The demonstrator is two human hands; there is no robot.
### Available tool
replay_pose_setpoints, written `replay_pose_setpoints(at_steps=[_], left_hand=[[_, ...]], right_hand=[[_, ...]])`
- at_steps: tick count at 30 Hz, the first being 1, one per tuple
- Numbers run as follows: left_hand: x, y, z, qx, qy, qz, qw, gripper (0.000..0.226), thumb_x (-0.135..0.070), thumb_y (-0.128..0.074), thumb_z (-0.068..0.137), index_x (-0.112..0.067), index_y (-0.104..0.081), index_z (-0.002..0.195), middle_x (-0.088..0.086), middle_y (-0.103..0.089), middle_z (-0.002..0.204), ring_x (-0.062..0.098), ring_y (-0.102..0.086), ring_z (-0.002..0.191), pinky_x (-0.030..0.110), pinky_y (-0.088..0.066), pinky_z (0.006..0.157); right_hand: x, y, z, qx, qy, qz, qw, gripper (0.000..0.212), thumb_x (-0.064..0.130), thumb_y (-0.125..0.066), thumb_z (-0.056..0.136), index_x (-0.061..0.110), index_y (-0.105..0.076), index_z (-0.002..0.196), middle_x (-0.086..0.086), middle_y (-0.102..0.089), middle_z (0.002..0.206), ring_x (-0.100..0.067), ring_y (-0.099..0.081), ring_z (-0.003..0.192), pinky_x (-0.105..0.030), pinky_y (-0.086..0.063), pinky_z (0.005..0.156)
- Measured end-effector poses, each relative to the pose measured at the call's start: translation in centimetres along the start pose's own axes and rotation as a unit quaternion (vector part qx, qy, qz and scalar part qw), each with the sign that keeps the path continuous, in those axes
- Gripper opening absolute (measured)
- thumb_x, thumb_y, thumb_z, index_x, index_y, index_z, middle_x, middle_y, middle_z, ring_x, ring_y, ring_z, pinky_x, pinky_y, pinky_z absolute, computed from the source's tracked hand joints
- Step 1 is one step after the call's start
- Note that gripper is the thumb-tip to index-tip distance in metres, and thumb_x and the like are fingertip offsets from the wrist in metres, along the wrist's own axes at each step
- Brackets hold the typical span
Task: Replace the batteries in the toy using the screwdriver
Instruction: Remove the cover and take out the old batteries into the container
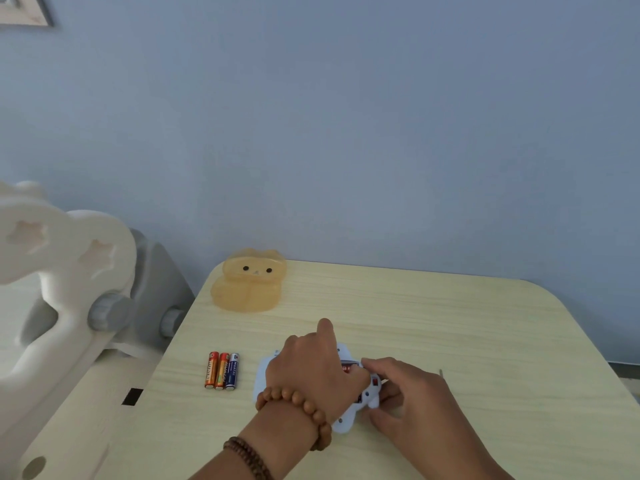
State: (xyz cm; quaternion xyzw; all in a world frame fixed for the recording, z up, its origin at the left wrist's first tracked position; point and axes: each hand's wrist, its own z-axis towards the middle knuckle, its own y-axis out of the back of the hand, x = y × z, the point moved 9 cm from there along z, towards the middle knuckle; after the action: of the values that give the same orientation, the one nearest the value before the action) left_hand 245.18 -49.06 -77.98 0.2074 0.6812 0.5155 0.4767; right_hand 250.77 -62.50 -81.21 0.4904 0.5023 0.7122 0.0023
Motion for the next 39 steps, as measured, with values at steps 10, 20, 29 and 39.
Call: replay_pose_setpoints(at_steps=[10, 20, 29, 39], left_hand=[[0.5, -0.2, 0.9, 0.016, -0.016, -0.018, 1.000, 0.033, -0.054, -0.053, 0.078, -0.024, -0.043, 0.088, -0.009, -0.057, 0.075, 0.010, -0.053, 0.071, 0.026, -0.043, 0.059], [1.0, -0.9, 1.3, 0.051, 0.008, -0.030, 0.998, 0.041, -0.062, -0.053, 0.072, -0.025, -0.040, 0.085, -0.008, -0.056, 0.074, 0.011, -0.050, 0.063, 0.028, -0.039, 0.057], [0.5, -0.9, 1.4, 0.067, -0.006, -0.038, 0.997, 0.047, -0.068, -0.049, 0.073, -0.023, -0.042, 0.086, -0.007, -0.057, 0.074, 0.011, -0.050, 0.063, 0.028, -0.041, 0.058], [-1.6, -0.1, 0.1, 0.012, -0.200, 0.059, 0.978, 0.019, -0.044, -0.045, 0.090, -0.033, -0.041, 0.105, -0.012, -0.057, 0.105, 0.015, -0.059, 0.080, 0.032, -0.051, 0.068]], right_hand=[[-0.2, 0.0, 0.0, 0.005, -0.010, 0.000, 1.000, 0.054, 0.013, -0.083, 0.074, 0.039, -0.067, 0.119, 0.015, -0.074, 0.097, -0.002, -0.070, 0.089, -0.018, -0.056, 0.080], [-0.2, -0.1, 0.0, -0.002, -0.010, 0.009, 1.000, 0.054, 0.010, -0.081, 0.074, 0.042, -0.067, 0.115, 0.016, -0.074, 0.096, -0.001, -0.070, 0.088, -0.020, -0.057, 0.078], [0.2, 0.2, 0.0, -0.008, -0.006, 0.005, 1.000, 0.053, 0.009, -0.081, 0.072, 0.051, -0.064, 0.100, 0.017, -0.073, 0.092, -0.003, -0.071, 0.085, -0.020, -0.057, 0.075], [-1.0, 0.2, -0.3, -0.003, -0.057, 0.050, 0.997, 0.052, 0.006, -0.082, 0.072, 0.036, -0.070, 0.113, 0.018, -0.077, 0.091, 0.002, -0.073, 0.080, -0.020, -0.059, 0.076]])
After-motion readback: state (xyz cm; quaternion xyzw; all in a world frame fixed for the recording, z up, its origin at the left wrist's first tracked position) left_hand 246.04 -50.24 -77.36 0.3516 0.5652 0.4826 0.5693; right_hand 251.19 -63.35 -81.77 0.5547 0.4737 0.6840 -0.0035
